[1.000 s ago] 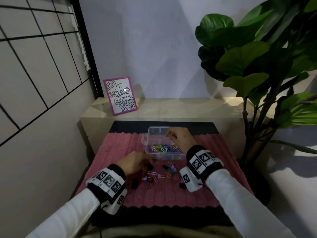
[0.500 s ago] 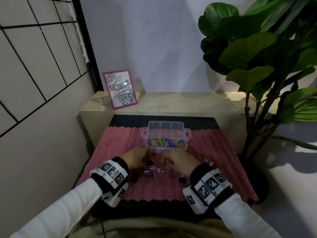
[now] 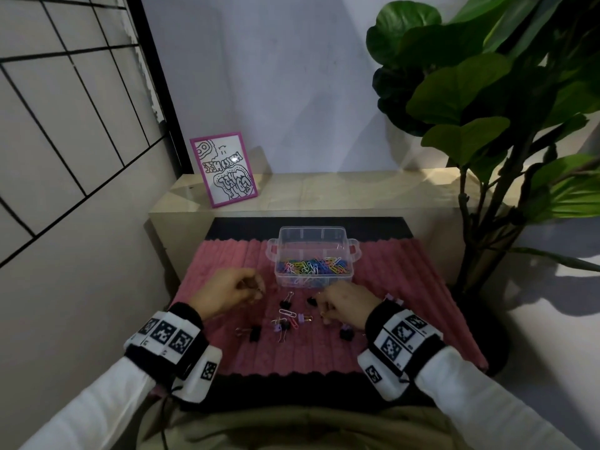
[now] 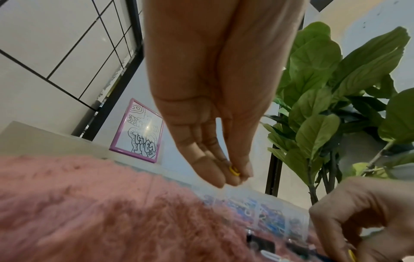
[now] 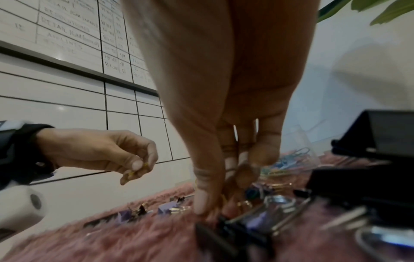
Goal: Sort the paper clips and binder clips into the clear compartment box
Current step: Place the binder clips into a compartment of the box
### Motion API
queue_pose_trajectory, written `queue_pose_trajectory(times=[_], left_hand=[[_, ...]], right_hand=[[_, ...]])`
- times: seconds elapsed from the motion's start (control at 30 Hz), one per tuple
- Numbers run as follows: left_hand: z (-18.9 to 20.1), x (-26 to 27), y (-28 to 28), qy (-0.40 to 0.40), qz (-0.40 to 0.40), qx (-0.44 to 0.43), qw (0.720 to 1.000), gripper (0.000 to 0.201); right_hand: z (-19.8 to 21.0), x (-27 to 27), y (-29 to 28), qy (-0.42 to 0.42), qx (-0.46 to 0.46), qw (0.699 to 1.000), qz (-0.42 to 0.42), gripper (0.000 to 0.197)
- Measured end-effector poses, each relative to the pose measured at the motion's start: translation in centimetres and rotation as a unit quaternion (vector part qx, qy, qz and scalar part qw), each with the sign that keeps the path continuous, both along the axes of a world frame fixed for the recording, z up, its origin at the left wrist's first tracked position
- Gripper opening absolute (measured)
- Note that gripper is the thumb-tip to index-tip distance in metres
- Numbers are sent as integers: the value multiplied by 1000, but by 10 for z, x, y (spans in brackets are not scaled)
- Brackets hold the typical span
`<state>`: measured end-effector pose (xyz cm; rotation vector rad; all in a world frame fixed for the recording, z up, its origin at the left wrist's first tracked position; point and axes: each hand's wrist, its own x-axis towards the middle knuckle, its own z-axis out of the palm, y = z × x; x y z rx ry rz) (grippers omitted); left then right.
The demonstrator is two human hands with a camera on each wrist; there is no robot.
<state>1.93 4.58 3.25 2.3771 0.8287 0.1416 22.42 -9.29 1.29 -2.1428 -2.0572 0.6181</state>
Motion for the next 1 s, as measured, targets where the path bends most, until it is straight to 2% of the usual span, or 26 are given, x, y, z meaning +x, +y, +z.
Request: queue_pose_trajectory(times=[0.17, 0.3, 0.4, 0.47, 0.57, 0.63, 0.7, 0.77, 0.9, 1.0], left_hand=[[18, 7, -4, -60, 5, -3, 998, 21], [31, 44, 6, -93, 6, 26, 995, 10], [29, 73, 14, -84, -14, 34, 996, 10], [26, 83, 16, -61, -24, 26, 997, 15], [21, 80, 13, -44, -37, 57, 997, 22], [17, 69, 8, -66, -50, 102, 991, 22], [14, 55, -4, -91, -68, 108, 988, 20], [11, 43, -19, -81, -96, 100, 987, 18], [-5, 33, -37, 42, -167, 93, 981, 17], [-15, 34, -44, 118, -167, 115, 972, 23]], right_hand=[[4, 9, -7, 122, 62, 989, -55, 11], [15, 18, -4, 219, 114, 958, -149, 21], [20, 31, -4, 267, 158, 928, -205, 23], [23, 38, -8, 284, 175, 921, -202, 21], [27, 50, -9, 254, 190, 928, -193, 26], [31, 54, -3, 223, 193, 936, -193, 28], [35, 54, 7, 211, 198, 937, -193, 25], [39, 49, 20, 207, 194, 940, -191, 19], [35, 26, 29, 89, 187, 965, -163, 34], [27, 11, 12, 29, 179, 977, -109, 22]])
